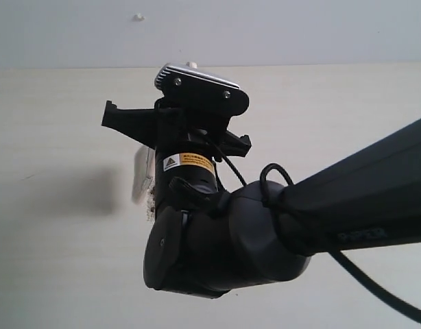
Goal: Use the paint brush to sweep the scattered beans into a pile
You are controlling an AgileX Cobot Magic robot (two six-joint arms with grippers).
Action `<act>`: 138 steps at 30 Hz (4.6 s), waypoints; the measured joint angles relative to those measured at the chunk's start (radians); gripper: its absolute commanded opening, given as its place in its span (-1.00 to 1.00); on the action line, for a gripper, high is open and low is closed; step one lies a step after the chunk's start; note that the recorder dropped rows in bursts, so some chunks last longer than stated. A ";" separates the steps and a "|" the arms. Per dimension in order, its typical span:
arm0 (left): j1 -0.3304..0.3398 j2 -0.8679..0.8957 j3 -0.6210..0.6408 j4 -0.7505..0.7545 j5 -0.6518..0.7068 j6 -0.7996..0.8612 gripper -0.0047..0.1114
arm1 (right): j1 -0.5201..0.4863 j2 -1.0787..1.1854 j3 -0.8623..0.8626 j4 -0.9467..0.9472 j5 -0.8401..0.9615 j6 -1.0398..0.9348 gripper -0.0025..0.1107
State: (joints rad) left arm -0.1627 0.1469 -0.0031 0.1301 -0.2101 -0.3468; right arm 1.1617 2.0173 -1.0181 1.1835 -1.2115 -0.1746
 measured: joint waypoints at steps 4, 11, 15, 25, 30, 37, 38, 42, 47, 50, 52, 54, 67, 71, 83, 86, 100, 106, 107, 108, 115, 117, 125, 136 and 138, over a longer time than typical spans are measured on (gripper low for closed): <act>0.000 0.000 0.000 0.000 0.000 0.000 -0.92 | 0.000 -0.034 0.007 0.003 0.002 0.000 -0.96; 0.000 0.000 0.000 0.000 0.000 0.000 -0.92 | 0.000 -0.147 0.155 -0.031 0.002 -0.013 -0.96; 0.000 0.000 0.000 0.000 0.000 0.000 -0.92 | -0.009 -0.212 0.269 -0.031 0.002 -0.067 -0.96; 0.000 0.000 0.000 0.000 0.000 0.000 -0.92 | -0.043 -0.285 0.338 -0.074 0.002 -0.253 -0.96; 0.000 0.000 0.000 0.000 0.000 0.000 -0.92 | -0.109 -0.285 0.338 -0.131 0.002 -0.285 -0.96; 0.000 0.000 0.000 0.000 0.000 0.000 -0.92 | -0.324 -0.341 0.338 -0.288 0.161 -0.191 -0.96; 0.000 0.000 0.000 0.000 0.000 0.000 -0.92 | -0.357 -0.352 0.338 -0.324 0.202 -0.189 -0.96; 0.000 0.000 0.000 0.000 0.000 0.000 -0.92 | -0.493 -0.404 0.338 -0.522 0.395 -0.154 -0.96; 0.000 0.000 0.000 0.000 0.000 0.000 -0.92 | -0.635 -0.463 0.280 -0.720 0.683 -0.141 -0.96; 0.000 0.000 0.000 0.000 0.000 0.000 -0.92 | -0.710 -0.481 0.203 -0.824 0.893 -0.137 -0.96; 0.000 0.000 0.000 0.000 0.000 0.000 -0.92 | -0.753 -0.484 0.146 -0.858 1.026 -0.135 -0.96; 0.000 0.000 0.000 0.000 0.000 0.000 -0.92 | -0.791 -0.484 0.085 -0.877 1.170 -0.135 -0.96; 0.000 0.000 0.000 0.000 0.000 0.000 -0.92 | -0.890 -0.462 -0.135 -0.771 1.531 -0.336 -0.96; 0.000 0.000 0.000 0.000 0.000 0.000 -0.92 | -0.897 -0.442 -0.126 -0.531 1.514 -0.567 -0.96; 0.000 0.000 0.000 0.000 0.000 0.000 -0.92 | -1.035 -0.330 -0.132 0.290 1.923 -1.198 -0.96; 0.000 0.000 0.000 0.000 0.000 0.000 -0.92 | -1.092 -0.292 -0.150 0.270 2.096 -1.169 -0.96; 0.000 0.000 0.000 0.000 0.000 0.000 -0.92 | -1.130 -0.012 -0.161 0.156 2.299 -1.000 -0.96; 0.000 0.000 0.000 0.000 0.000 0.000 -0.92 | -1.069 0.014 -0.165 0.182 2.264 -0.984 -0.96; 0.000 0.000 0.000 0.000 0.000 0.000 -0.92 | -1.054 0.019 -0.165 0.182 2.256 -0.982 -0.96; 0.000 0.000 0.000 0.000 0.000 0.000 -0.92 | -1.040 0.022 -0.165 0.182 2.248 -0.982 -0.96; 0.000 0.000 0.000 0.000 0.000 0.000 -0.92 | -1.016 0.071 -0.167 0.176 2.225 -0.982 -0.96; 0.000 0.000 0.000 0.000 0.000 0.000 -0.92 | -1.016 0.078 -0.167 0.176 2.214 -0.981 -0.96; 0.000 0.000 0.000 0.000 0.000 0.000 -0.92 | -1.016 0.080 -0.167 0.189 2.185 -0.980 -0.38; 0.000 0.000 0.000 0.000 0.000 0.000 -0.92 | -1.016 0.030 -0.167 0.224 2.036 -0.994 0.04; 0.000 0.000 0.000 0.000 0.000 0.000 -0.92 | -1.016 0.000 -0.167 0.227 1.993 -0.994 0.02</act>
State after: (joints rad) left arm -0.1627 0.1469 -0.0031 0.1301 -0.2101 -0.3468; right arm 0.1454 2.0175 -1.1849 1.4102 0.7813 -1.1686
